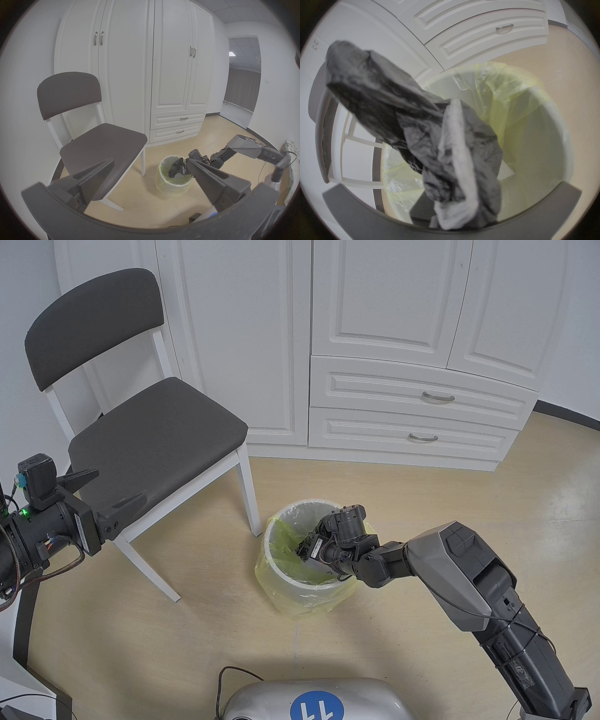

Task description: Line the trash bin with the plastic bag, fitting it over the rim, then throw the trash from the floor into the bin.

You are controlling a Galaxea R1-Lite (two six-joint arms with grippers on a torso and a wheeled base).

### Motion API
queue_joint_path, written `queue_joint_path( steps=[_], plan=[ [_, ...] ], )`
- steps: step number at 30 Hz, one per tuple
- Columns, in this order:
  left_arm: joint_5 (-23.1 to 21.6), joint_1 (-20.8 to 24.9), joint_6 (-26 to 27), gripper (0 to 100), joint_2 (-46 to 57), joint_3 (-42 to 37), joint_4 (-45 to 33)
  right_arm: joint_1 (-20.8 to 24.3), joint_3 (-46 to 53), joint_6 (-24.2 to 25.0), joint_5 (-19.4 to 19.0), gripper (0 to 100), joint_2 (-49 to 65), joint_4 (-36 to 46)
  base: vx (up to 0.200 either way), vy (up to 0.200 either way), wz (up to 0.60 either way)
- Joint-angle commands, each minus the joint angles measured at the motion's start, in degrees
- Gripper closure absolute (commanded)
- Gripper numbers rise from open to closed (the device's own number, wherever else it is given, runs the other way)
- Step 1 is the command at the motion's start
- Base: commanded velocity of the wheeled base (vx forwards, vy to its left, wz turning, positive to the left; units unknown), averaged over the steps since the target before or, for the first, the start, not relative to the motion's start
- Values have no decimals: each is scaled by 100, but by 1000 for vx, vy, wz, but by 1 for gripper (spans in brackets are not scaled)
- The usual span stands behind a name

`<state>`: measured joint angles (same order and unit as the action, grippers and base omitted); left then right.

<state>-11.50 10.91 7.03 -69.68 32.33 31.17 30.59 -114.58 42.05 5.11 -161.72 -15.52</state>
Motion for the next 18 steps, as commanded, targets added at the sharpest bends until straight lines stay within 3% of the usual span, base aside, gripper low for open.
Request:
queue_joint_path(
  steps=[1, 12, 18],
  plan=[
    [-2, -1, 0, 0, -28, 1, -6, 0, -1, -153, -1, 100, -140, -4, 0, 0, 0],
    [-2, -1, 0, 0, -72, 1, 3, 0, -1, -258, -54, 100, -35, -21, 0, 0, 0],
    [-2, -1, 0, 0, -46, 10, 3, 44, -1, -803, -309, 100, 334, 84, 0, 0, 0]
  ],
)
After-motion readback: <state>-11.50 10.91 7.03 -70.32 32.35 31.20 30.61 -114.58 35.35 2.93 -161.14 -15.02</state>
